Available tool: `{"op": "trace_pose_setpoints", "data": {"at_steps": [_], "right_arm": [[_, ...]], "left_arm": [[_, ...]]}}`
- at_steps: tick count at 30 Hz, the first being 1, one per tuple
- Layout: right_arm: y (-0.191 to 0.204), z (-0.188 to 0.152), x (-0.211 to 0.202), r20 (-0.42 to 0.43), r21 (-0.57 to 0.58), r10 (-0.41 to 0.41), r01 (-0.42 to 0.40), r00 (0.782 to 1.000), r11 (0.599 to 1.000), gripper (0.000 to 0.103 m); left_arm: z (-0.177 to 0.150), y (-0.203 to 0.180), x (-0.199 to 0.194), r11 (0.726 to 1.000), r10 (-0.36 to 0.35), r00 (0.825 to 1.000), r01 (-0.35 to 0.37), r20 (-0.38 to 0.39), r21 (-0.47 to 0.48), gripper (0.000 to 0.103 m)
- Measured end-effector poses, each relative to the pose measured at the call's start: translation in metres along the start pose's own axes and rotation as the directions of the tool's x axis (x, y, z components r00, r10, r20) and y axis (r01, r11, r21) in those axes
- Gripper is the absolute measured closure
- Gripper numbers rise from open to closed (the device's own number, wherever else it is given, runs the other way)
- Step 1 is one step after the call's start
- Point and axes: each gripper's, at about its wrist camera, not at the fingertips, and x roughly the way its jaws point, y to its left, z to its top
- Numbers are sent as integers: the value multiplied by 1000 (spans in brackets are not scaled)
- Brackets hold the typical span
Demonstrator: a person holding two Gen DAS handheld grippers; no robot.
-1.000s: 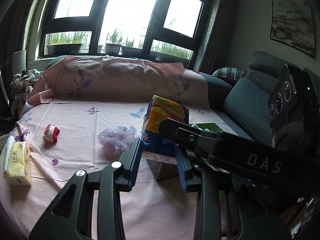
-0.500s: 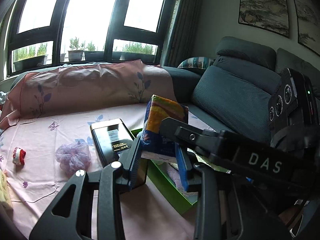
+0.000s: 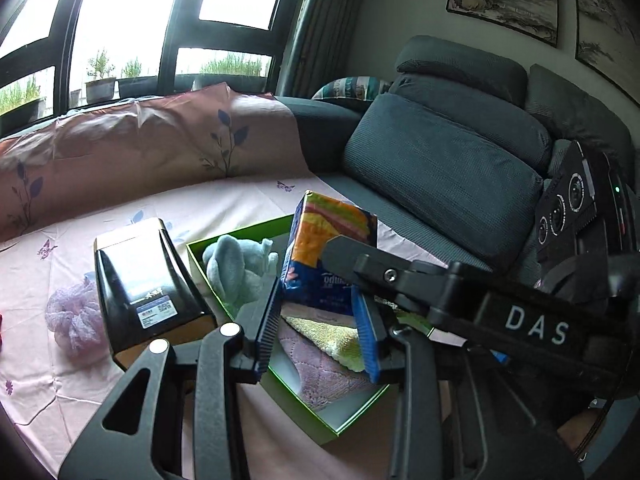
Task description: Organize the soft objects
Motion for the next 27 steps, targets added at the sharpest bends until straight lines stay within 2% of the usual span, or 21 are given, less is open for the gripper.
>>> {"op": "trace_pose_setpoints", "data": {"at_steps": [11, 15, 25, 27], "right_arm": [[-40, 2, 6, -38, 97, -75, 78, 996, 992, 54], [-49, 1, 8, -56, 109, -128, 133, 990, 985, 54], [-56, 0, 6, -74, 133, -178, 186, 981, 973, 54], [-52, 1, 2, -54, 118, -213, 218, 976, 969, 54]], "left_arm": [[-4, -7, 45, 997, -67, 991, 63, -114, -41, 70], [-6, -6, 58, 991, -116, 980, 102, -162, -93, 70], [-10, -8, 65, 989, -126, 974, 108, -190, -105, 66], [-10, -8, 62, 990, -114, 976, 96, -186, -104, 66]]}}
